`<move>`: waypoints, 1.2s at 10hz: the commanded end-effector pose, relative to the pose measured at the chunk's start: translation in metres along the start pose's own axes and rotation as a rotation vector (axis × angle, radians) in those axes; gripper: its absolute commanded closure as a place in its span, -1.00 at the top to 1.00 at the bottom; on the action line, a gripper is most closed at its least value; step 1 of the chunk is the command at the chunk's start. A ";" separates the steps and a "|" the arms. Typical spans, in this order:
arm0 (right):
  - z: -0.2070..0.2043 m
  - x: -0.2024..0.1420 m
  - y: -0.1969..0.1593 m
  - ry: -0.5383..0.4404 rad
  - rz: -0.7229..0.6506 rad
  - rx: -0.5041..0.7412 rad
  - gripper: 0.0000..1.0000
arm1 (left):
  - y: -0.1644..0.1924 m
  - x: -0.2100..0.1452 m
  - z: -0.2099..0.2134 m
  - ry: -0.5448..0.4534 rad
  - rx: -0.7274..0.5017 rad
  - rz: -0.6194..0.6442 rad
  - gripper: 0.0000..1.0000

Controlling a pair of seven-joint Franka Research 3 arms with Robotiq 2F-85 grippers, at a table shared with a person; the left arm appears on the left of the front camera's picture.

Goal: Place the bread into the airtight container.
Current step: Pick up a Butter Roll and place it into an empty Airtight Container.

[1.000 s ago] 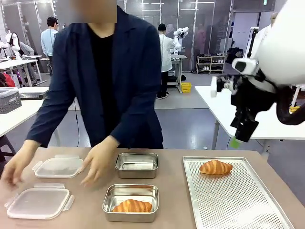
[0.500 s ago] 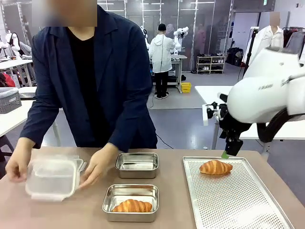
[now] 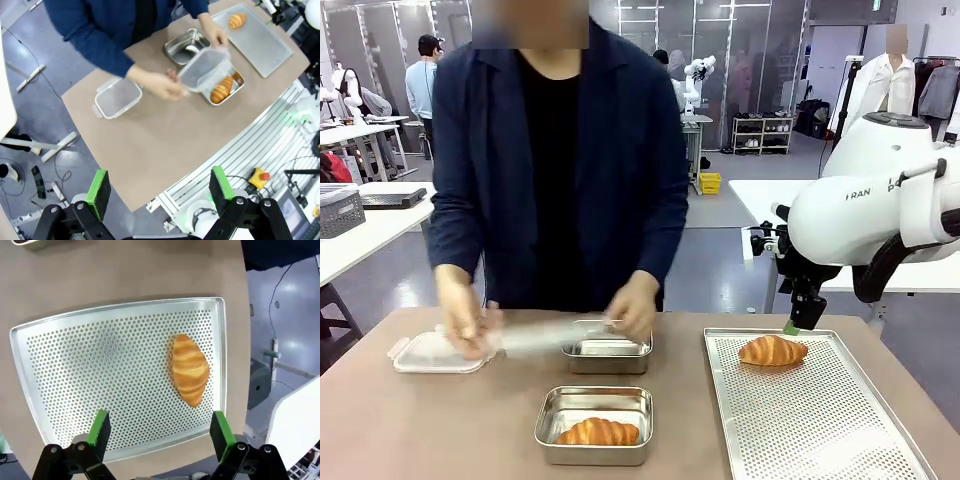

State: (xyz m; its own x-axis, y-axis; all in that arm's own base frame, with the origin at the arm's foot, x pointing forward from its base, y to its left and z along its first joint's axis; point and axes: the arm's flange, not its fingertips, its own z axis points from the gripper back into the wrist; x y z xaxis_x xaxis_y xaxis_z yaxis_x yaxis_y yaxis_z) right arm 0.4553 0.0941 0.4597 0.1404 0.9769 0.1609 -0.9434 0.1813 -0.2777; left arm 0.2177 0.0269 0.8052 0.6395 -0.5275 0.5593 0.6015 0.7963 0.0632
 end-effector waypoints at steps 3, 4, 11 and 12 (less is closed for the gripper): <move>0.041 -0.165 -0.022 -0.499 -0.244 0.088 1.00 | -0.001 0.000 0.001 -0.001 -0.005 -0.009 1.00; 0.054 -0.231 -0.008 -0.654 -0.275 0.096 1.00 | -0.001 0.000 0.001 -0.001 -0.005 -0.009 1.00; 0.036 -0.401 0.144 -1.066 -0.816 -0.175 1.00 | -0.001 0.000 0.001 -0.001 -0.005 -0.009 1.00; 0.053 -0.412 0.144 -1.050 -0.721 -0.199 1.00 | -0.001 0.000 0.001 -0.001 -0.005 -0.009 1.00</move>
State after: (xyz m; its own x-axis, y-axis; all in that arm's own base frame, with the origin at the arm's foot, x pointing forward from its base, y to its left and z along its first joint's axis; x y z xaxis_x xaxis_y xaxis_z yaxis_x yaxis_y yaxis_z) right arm 0.2393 -0.2873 0.3835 0.2529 0.0560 0.9659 -0.6513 0.7481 0.1272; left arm 0.2177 0.0271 0.8053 0.6393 -0.5273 0.5596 0.6017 0.7962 0.0630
